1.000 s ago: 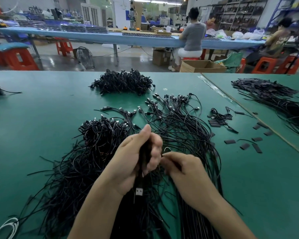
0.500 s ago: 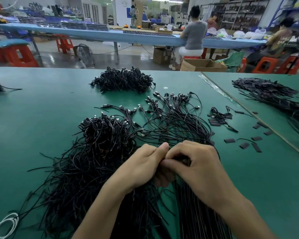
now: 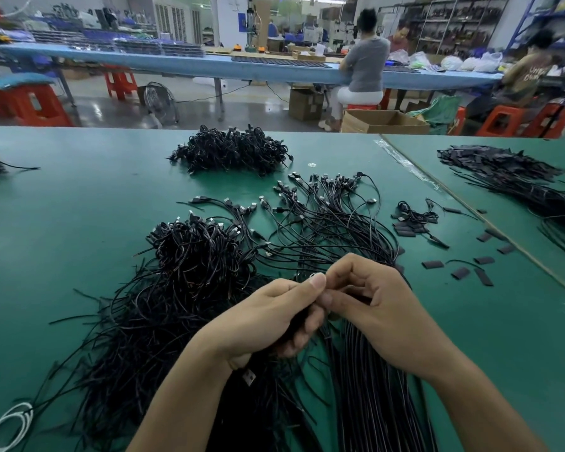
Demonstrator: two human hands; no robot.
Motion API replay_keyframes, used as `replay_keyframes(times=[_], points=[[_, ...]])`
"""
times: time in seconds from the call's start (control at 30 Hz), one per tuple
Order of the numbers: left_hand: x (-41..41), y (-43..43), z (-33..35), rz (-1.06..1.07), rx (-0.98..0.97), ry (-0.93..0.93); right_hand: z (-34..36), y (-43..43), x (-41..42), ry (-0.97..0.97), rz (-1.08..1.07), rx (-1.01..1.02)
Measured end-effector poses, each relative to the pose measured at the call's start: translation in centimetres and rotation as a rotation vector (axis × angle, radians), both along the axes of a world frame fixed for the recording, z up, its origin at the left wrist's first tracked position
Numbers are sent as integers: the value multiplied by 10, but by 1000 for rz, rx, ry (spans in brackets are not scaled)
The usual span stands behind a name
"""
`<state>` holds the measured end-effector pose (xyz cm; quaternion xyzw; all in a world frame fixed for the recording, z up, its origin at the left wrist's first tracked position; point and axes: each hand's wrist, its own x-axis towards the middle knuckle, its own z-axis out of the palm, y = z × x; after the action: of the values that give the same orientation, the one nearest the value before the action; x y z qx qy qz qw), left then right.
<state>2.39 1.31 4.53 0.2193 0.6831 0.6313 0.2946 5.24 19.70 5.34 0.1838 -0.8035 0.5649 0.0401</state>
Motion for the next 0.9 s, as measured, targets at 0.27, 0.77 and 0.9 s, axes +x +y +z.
replay_keyframes(times=[0.27,0.77,0.9], points=[[-3,2,0,96,71,-9,6,-6,-2,32,-2,-8],[1,7,4,224,116,-188,4,-30,-4,365,-213,61],[-6,1,2,432,84,-39,-5,-26,-1,261,-305,82]])
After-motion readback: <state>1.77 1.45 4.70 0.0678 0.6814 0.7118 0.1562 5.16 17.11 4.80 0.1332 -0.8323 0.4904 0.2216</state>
